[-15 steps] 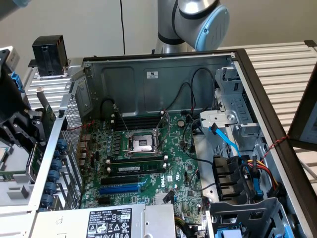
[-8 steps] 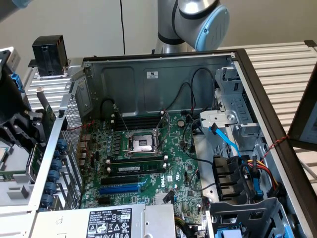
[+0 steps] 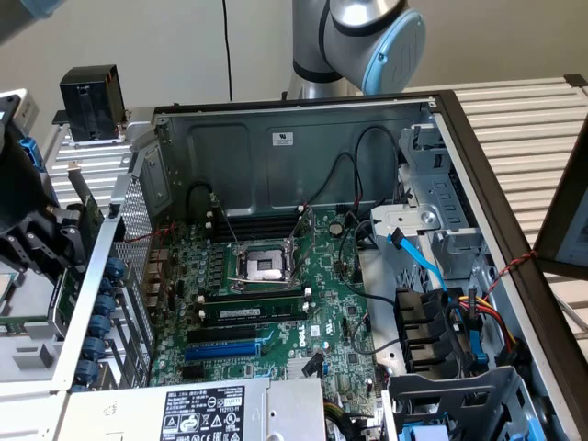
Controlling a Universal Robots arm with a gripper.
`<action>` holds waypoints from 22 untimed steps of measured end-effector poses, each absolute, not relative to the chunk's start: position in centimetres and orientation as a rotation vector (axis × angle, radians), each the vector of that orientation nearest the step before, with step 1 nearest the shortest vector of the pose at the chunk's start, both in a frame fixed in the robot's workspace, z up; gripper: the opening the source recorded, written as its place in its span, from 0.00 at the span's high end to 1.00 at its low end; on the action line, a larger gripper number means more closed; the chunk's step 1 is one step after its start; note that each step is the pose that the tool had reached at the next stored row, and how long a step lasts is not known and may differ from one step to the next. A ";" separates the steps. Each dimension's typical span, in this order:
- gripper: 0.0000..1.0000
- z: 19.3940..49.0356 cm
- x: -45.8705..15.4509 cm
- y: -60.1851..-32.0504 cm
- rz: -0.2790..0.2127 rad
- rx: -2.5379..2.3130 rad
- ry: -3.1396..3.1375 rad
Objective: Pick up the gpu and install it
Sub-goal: 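Pick up the gpu and move the gpu toward the slot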
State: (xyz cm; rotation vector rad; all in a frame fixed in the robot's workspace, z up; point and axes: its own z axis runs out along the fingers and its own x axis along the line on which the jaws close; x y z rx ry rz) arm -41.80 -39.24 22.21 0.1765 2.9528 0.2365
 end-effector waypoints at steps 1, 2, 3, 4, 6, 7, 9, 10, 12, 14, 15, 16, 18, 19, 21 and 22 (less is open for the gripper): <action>0.56 22.2 -41.8 -39.2 0.237 0.171 2.953; 0.56 22.2 -41.8 -39.3 0.241 0.168 2.955; 0.56 22.2 -41.8 -39.3 0.245 0.167 2.955; 0.56 22.2 -41.7 -39.3 0.248 0.166 2.956; 0.56 22.2 -41.7 -39.3 0.250 0.164 2.958; 0.56 22.2 -41.7 -39.3 0.250 0.164 2.960; 0.56 22.2 -41.7 -39.3 0.250 0.164 2.962; 0.56 22.2 -41.7 -39.3 0.250 0.164 2.962; 0.56 22.2 -41.6 -39.3 0.250 0.164 2.965; 0.56 22.2 -41.6 -39.3 0.251 0.158 2.966; 0.56 22.2 -41.6 -39.3 0.251 0.150 2.967; 0.56 22.2 -41.6 -39.3 0.252 0.138 2.969; 0.56 22.2 -41.6 -39.3 0.255 0.105 2.973; 0.56 22.2 -41.6 -39.3 0.256 0.093 2.974; 0.56 22.2 -41.6 -39.3 0.256 0.087 2.975; 0.56 22.2 -41.6 -39.3 0.256 0.086 2.975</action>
